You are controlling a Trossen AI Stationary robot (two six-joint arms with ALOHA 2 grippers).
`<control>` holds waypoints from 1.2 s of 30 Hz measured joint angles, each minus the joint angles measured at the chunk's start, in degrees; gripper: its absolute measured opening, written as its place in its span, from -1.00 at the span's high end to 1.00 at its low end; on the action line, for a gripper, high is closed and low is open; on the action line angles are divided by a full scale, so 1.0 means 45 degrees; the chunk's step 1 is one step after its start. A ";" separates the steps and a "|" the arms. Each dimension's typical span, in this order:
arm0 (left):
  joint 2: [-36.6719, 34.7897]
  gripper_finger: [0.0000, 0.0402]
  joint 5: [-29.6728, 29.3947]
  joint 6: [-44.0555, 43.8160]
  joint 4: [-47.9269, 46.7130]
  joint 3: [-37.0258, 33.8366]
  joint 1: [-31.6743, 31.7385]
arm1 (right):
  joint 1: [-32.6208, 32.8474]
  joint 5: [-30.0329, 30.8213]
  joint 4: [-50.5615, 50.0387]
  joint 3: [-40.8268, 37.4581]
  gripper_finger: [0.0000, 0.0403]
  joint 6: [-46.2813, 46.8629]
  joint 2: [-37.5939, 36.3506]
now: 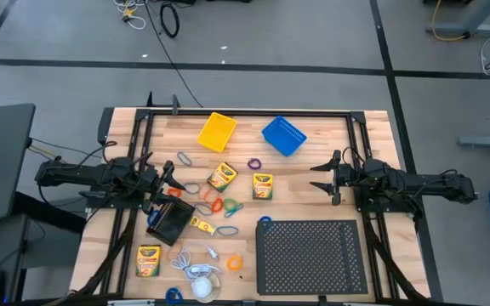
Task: Pick & Place Office Desk Supplies
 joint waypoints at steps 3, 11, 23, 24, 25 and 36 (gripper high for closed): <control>0.0002 0.08 0.0000 0.0000 0.0000 -0.0001 0.0000 | -0.0002 0.0000 0.0001 0.0000 -0.18 0.0000 -0.0001; 0.0003 0.08 0.0000 0.0000 0.0000 0.0000 0.0000 | -0.0004 -0.0002 0.0001 0.0000 -0.18 0.0000 0.0000; -0.0001 0.08 -0.1496 -0.0172 0.0979 -0.0001 0.0000 | -0.0004 -0.0003 0.0000 0.0000 -0.18 0.0000 0.0001; -0.0001 0.08 -0.1556 -0.0316 0.0978 0.0004 0.0000 | -0.0003 -0.0002 -0.0001 0.0000 -0.18 0.0000 0.0001; -0.0001 0.08 -0.1573 -0.0490 0.0973 0.0000 0.0000 | -0.0001 -0.0003 -0.0002 0.0000 -0.18 0.0005 0.0001; -0.0001 0.08 -0.1588 -0.0649 0.0965 0.0004 0.0000 | -0.0003 0.0063 0.0740 0.0000 -0.18 -0.0214 0.0001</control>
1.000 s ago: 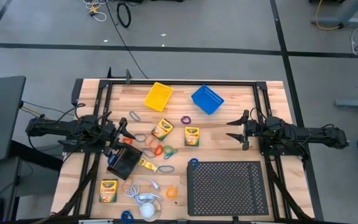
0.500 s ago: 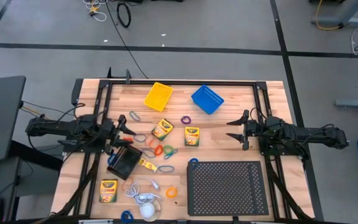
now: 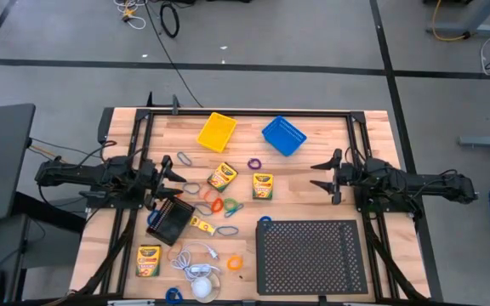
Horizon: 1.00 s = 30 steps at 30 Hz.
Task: Pick & Place Office Desk Supplies
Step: Put the crayon box into the black basket
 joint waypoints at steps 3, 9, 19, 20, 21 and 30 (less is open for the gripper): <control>0.0000 0.08 -0.0167 0.0294 0.0003 -0.0002 0.0000 | 0.0004 -0.0005 0.0538 0.0000 -0.18 0.0343 0.0000; 0.0005 0.08 -0.1673 0.0558 0.0429 -0.0001 0.0000 | -0.0001 0.0001 0.1283 0.0000 -0.18 0.1696 0.0000; 0.0005 0.08 -0.2987 0.0377 0.0545 -0.0001 0.0000 | 0.0004 0.4704 0.2960 0.0000 -0.18 0.3306 -0.0007; 0.0005 0.08 -0.2987 0.0377 0.0518 -0.0003 0.0000 | 0.0002 0.5588 0.2872 0.0000 -0.18 0.3843 -0.0008; 0.0005 0.08 -0.2987 0.0377 0.0523 -0.0005 0.0000 | -0.0004 0.6218 0.2724 0.0000 -0.18 0.4315 -0.0007; 0.0298 0.08 -0.2638 0.0473 -0.0194 -0.0001 0.0000 | -0.0001 0.6018 0.1717 0.0000 -0.18 0.6113 0.0106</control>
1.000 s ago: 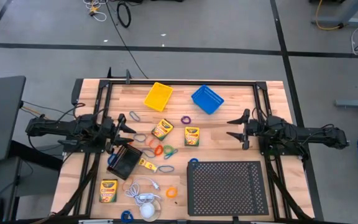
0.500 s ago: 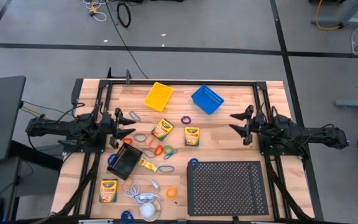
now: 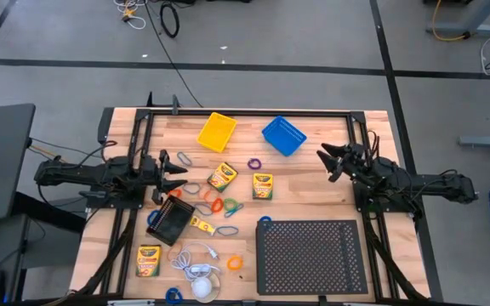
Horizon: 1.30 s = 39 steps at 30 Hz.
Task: Pick & Place Office Desk Supplies
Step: Put the crayon box into the black basket
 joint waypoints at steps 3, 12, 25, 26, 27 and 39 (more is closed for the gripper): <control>0.0277 0.08 -0.0014 0.0131 -0.0122 -0.0001 0.0000 | 0.0000 0.0000 -0.0313 0.0000 -0.18 0.0542 0.0189; 0.1564 0.08 -0.0016 0.0164 -0.0206 0.0001 0.0000 | 0.0005 -0.1699 -0.0874 0.0000 -0.18 0.1174 0.1398; 0.2738 0.07 -0.0432 0.0010 0.0282 0.0000 0.0000 | 0.0270 -0.4334 0.0025 0.2630 -0.17 -0.1137 0.6564; 0.2787 0.07 -0.0609 -0.0072 0.0369 0.0000 0.0000 | 0.0281 -0.4494 -0.0152 0.3221 -0.19 -0.1634 0.7220; 0.2831 0.05 -0.0695 -0.0124 0.0458 0.0001 0.0000 | 0.0277 -0.4670 -0.0534 0.3898 -0.22 -0.2037 0.7916; 0.5195 -0.50 -0.0906 -0.0118 -0.0049 0.2080 0.0000 | 0.0875 -0.4890 -0.5398 1.0002 -0.32 -0.5136 1.4532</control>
